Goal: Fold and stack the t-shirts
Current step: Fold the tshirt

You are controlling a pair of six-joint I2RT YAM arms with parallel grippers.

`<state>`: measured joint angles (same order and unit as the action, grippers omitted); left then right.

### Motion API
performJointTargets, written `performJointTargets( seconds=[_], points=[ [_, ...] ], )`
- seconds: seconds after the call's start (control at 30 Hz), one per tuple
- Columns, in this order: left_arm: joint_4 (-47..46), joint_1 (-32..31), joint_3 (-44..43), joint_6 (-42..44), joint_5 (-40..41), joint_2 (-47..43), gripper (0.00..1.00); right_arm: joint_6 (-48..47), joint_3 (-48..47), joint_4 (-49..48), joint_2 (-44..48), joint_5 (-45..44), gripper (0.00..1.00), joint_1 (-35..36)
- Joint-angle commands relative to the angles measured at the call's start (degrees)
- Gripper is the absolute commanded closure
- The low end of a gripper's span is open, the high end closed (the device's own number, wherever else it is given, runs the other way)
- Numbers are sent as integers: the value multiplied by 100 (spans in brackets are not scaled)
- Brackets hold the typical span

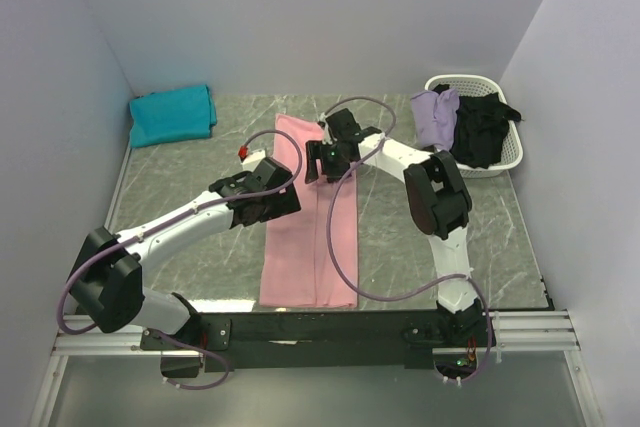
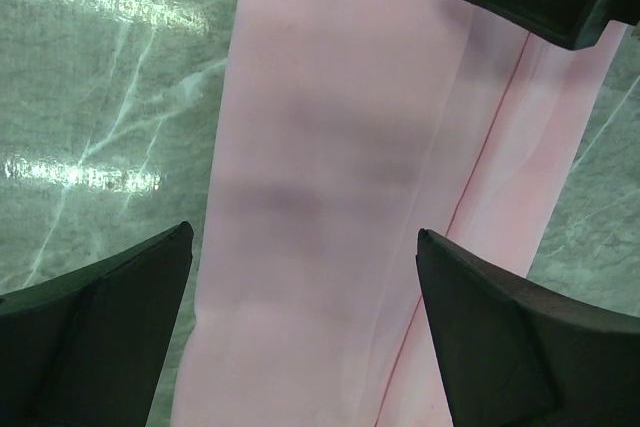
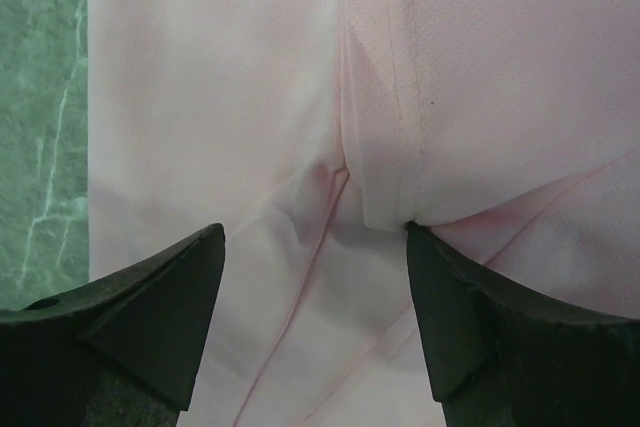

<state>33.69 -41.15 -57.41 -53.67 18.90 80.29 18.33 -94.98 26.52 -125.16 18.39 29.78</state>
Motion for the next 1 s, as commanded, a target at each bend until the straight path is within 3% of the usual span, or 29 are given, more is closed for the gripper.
performJointTargets(
  seconds=[0.0,0.3,0.47,0.7,0.8,0.97],
  points=[
    [-74,19,-77,120,61,-224,1,-75,304,-226,789,-380,20,89],
    [-46,28,-87,234,211,-479,1,-207,927,107,2590,-1329,16,81],
    [-187,28,666,86,-183,-865,1,240,2323,520,3776,-2067,16,19],
    [-443,-121,2171,-468,-624,-2041,0,1804,5563,2,6282,-1426,19,107],
    [-346,-271,2541,-706,-632,-2516,0,2323,6331,-7,7337,-1242,20,230],
    [-171,-420,2867,-890,-738,-3045,1,2650,6764,423,8506,-1136,20,406]
  ],
)
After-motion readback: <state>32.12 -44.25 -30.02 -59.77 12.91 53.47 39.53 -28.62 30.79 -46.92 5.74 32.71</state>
